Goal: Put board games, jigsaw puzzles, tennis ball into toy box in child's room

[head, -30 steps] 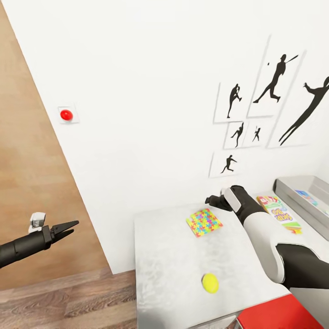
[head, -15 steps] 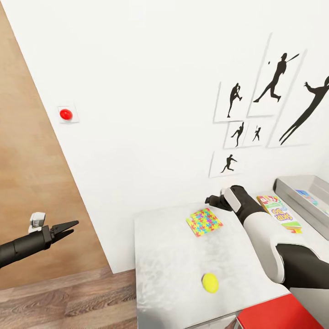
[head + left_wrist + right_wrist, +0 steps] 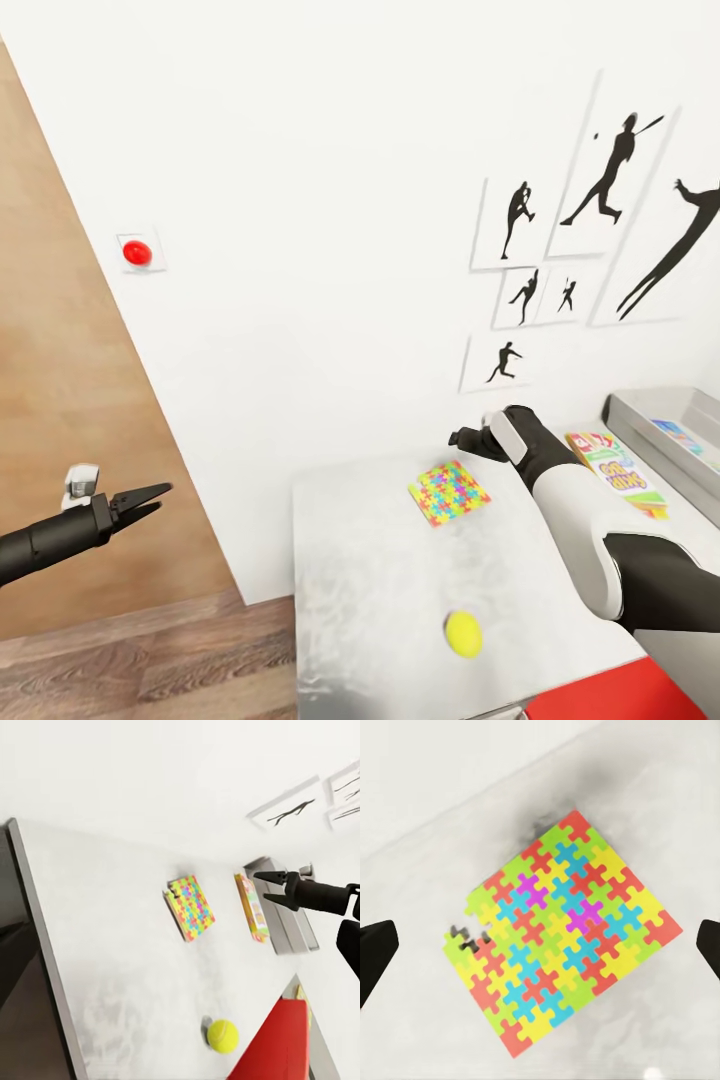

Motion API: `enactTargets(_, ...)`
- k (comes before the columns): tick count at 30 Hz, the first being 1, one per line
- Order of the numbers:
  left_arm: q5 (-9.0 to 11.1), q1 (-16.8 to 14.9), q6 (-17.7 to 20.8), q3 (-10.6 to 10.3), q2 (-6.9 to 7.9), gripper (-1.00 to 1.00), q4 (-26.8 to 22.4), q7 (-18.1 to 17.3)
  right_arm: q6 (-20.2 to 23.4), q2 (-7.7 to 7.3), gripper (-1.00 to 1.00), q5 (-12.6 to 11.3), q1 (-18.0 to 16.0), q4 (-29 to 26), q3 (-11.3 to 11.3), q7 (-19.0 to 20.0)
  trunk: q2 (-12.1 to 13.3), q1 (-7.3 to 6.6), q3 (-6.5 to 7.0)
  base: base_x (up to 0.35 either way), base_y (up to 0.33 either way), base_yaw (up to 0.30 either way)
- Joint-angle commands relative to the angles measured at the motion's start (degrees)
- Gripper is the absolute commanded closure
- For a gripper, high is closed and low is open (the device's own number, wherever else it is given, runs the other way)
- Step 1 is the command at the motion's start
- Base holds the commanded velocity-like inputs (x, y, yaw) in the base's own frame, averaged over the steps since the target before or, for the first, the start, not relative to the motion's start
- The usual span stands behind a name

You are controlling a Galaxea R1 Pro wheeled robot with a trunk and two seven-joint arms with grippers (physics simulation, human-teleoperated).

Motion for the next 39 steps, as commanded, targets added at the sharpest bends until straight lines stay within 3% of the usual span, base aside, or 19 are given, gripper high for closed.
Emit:
enactTargets(1,-0.23,-0.06,0.25,0.05,0.0,-1.0,0.02,-0.33,0.17,0.02,-1.0,-0.61,-0.04,-0.08,-0.11,-0.48,-0.12,0.05,-0.12,0.149,0.0,0.0)
enactTargets(16,-0.2,-0.06,0.25,0.12,0.01,-1.0,0.0,-0.33,0.11,-0.03,-1.0,-0.61,-0.04,-0.08,0.11,-0.56,-0.12,0.05,-0.12,0.098,-0.003,0.0)
enactTargets(39,-0.18,-0.06,0.25,0.12,-0.04,-1.0,0.01,-0.33,0.44,-0.02,-1.0,-0.61,-0.04,-0.09,0.03,-0.39,-0.12,0.05,-0.12,0.007,-0.001,0.0)
